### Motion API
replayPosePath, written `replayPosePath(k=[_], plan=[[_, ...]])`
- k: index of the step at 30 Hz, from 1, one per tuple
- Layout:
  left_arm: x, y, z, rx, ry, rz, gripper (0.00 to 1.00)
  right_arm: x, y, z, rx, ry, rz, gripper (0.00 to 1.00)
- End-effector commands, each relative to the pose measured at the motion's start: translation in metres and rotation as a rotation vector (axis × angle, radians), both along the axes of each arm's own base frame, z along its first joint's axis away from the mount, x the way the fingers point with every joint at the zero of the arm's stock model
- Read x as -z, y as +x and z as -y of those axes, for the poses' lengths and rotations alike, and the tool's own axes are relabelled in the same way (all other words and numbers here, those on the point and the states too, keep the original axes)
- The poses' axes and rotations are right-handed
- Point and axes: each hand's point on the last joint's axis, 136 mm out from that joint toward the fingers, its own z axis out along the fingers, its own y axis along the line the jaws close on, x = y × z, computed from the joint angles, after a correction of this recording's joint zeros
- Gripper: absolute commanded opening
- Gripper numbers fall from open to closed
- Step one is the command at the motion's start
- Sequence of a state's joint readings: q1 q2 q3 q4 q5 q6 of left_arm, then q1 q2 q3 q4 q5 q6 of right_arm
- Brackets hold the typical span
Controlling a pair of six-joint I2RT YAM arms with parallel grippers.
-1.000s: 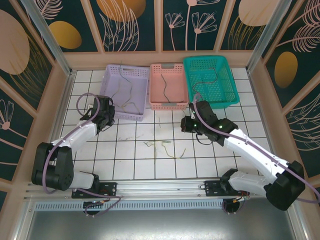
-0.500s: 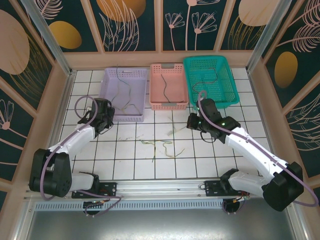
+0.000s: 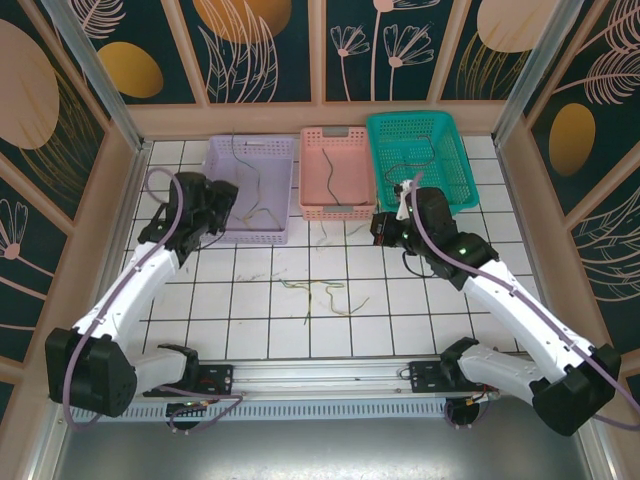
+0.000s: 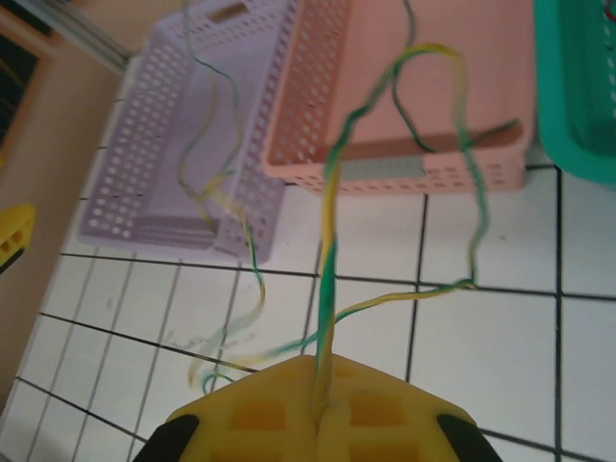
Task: Untangle the cables
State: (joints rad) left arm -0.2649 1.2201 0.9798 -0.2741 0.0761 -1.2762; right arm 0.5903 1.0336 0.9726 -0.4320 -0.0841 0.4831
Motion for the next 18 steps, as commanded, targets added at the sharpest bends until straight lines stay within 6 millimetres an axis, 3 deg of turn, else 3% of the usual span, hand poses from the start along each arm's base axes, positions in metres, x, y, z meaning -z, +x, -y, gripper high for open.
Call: replayPosePath(k=[1,3,8,18], plan=[[-0.016,-0.018,0.058,0.295,0.035,0.022,0.59,-0.045,0.003,-0.014,-0.084,0.059,0.133,0.00],[-0.020,-0.026,0.083,0.370,0.016,0.029,0.60,-0.050,0.005,-0.020,-0.109,0.074,0.138,0.00],[-0.020,-0.032,0.116,0.429,-0.004,0.048,0.64,-0.064,0.009,-0.033,-0.146,0.115,0.153,0.00],[0.012,-0.018,0.132,0.457,0.046,0.003,0.61,-0.073,0.002,-0.050,-0.205,0.172,0.144,0.00]])
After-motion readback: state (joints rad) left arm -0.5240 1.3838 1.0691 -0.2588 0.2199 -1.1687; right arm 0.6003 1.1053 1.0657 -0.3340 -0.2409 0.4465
